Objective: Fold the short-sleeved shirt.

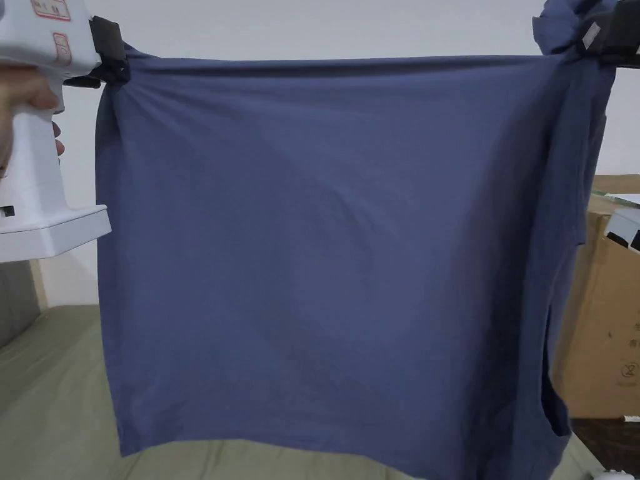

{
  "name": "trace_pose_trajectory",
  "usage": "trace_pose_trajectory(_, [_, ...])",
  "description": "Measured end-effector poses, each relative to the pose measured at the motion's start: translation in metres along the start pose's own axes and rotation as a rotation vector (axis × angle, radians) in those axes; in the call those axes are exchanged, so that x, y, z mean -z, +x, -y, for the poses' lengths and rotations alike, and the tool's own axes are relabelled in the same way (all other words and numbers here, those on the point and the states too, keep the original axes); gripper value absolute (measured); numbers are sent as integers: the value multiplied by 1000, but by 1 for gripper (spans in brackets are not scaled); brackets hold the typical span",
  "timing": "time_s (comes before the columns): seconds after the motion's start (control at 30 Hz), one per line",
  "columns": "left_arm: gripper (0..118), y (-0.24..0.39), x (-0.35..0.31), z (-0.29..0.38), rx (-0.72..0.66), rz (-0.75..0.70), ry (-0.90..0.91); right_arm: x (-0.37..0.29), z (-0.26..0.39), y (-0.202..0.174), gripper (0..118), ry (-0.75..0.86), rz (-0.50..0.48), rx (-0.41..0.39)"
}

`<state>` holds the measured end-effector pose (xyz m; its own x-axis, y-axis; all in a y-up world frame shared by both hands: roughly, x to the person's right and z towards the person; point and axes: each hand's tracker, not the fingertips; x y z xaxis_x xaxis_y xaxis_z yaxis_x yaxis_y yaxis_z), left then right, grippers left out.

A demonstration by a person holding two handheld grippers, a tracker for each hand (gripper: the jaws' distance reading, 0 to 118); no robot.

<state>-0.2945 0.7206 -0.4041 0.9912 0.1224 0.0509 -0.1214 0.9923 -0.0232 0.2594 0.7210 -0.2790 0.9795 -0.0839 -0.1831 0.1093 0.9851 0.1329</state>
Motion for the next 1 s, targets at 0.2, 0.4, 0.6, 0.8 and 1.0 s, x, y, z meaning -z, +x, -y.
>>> trace_pose_trajectory(0.2, [5, 57, 40, -9, 50, -25, -35, 75, 7, 14, 3, -30, 28, -5])
trace_pose_trajectory(0.4, [5, 73, 131, -4, 34, -27, -40, 174, 19, 59, 3, -4, 66, 4])
trace_pose_trajectory(0.6, [5, 74, 186, 3, -47, -23, 43, 226, 18, 67, 3, 78, 95, -107])
trace_pose_trajectory(0.8, [5, 77, 175, 18, -99, -36, 163, 245, 30, 67, 3, 119, 81, -154])
trace_pose_trajectory(1.0, [5, 54, 170, 79, -69, -72, 64, 228, 85, 70, 3, 14, -1, -123])
